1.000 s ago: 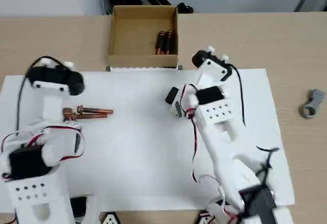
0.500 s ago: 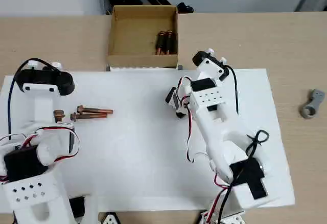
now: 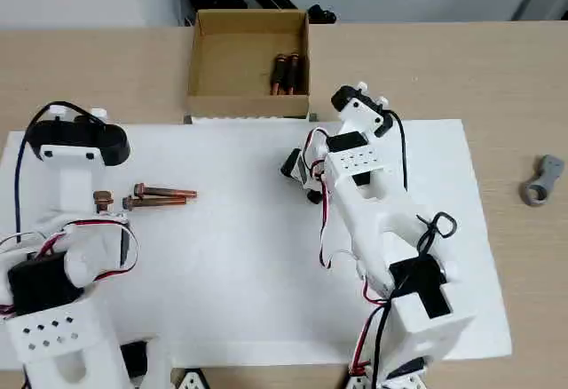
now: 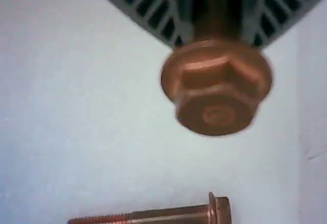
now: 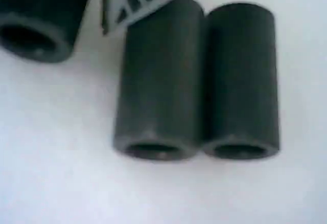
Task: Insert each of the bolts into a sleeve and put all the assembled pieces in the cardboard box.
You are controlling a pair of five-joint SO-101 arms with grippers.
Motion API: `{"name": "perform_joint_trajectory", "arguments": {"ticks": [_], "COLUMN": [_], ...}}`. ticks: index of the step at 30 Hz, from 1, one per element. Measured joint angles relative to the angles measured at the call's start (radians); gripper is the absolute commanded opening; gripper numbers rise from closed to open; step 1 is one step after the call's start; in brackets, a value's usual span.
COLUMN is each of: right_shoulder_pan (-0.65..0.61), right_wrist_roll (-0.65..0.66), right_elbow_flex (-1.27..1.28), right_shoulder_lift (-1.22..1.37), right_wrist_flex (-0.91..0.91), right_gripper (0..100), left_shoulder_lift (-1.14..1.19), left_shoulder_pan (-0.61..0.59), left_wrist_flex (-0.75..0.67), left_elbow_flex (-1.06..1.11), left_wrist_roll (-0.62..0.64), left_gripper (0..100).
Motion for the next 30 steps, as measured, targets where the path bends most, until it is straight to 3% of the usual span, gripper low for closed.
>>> {"name": "perform_joint_trajectory", "arguments": {"ticks": [14,21,30], "right_shoulder_pan": [0.0,0.002,0.003], "right_wrist_roll": [0.0,-0.101,-0.112], "right_elbow_flex": [-0.031,-0.135,-0.15], "right_shoulder_lift": [0.02,0.058,0.06], "right_wrist_flex": [0.02,0.129,0.167], "right_gripper": [14.2,14.1,14.0], "left_shoulder_lift": [-0.003,-0.003,-0.003], "left_shoulder_pan": [0.0,0.0,0.0], "left_wrist_flex": [-0.014,-0.015,-0.015], "left_elbow_flex": [0.066,0.066,0.066], "left_wrist_roll": [0.0,0.0,0.0], "left_gripper": [1,1,1]}}
